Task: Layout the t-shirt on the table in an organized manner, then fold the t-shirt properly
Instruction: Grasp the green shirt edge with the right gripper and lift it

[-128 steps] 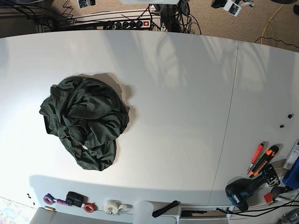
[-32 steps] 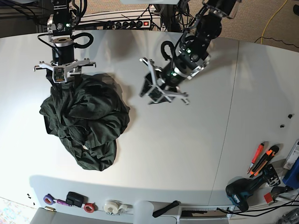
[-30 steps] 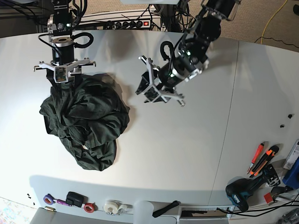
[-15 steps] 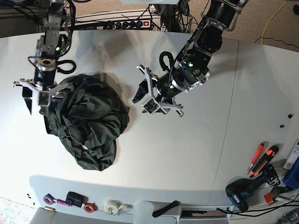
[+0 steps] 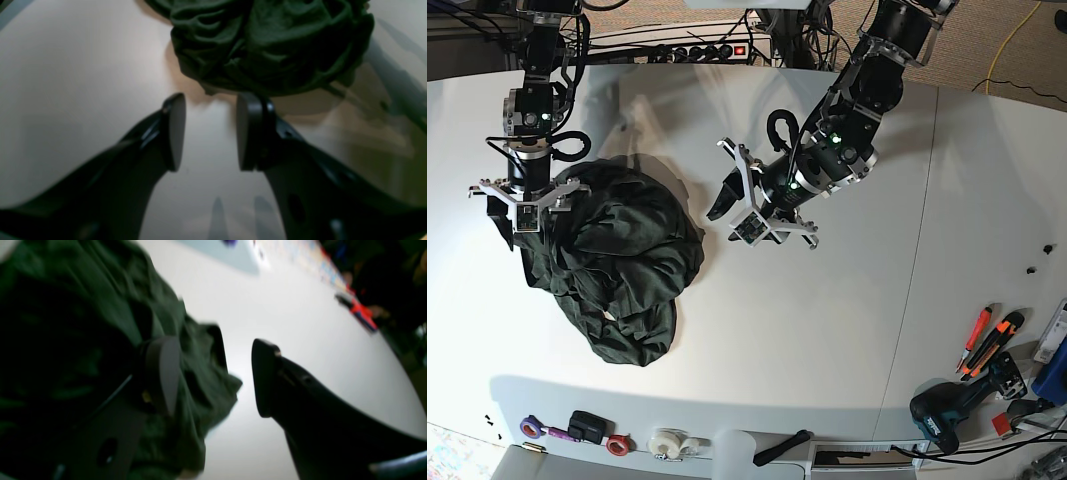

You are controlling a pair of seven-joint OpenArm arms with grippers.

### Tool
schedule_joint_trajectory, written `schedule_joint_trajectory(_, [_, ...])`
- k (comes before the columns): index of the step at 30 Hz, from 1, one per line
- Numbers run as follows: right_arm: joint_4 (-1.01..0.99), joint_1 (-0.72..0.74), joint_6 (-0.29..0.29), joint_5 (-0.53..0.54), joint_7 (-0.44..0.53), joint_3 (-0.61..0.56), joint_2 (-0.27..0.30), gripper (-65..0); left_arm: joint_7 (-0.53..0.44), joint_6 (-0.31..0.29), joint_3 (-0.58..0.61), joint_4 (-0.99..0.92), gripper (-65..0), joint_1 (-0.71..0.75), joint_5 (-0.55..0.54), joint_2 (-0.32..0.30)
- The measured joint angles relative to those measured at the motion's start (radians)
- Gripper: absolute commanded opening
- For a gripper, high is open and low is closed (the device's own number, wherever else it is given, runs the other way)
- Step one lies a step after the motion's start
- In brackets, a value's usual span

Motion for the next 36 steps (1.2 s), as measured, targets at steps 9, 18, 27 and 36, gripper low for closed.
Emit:
schedule_joint_trajectory(9, [0.0,0.0,-0.003,0.216,-0.001,0.0,-0.01,-30.9,0.0,0.0,0.0,0.0,-39.2,0.0,0.0,0.0])
schedule_joint_trajectory(18, [0.0,0.0,0.043,0.274,-0.062,0.0,-0.02,-30.9,0.0,0.0,0.0,0.0,-39.2,0.0,0.0,0.0])
schedule_joint_trajectory(27, [-0.131,0.034,0.045,0.276,-0.068,0.0,-0.02,-57.9,-0.027,0.0,0.0,0.0,-39.2,0.0,-0.001,0.0])
schedule_joint_trajectory(36, [-0.041,-0.037,0.034,0.271,-0.084,0.0,-0.018,-65.0,-0.027,0.0,0.0,0.0,-39.2,0.005,0.001,0.0])
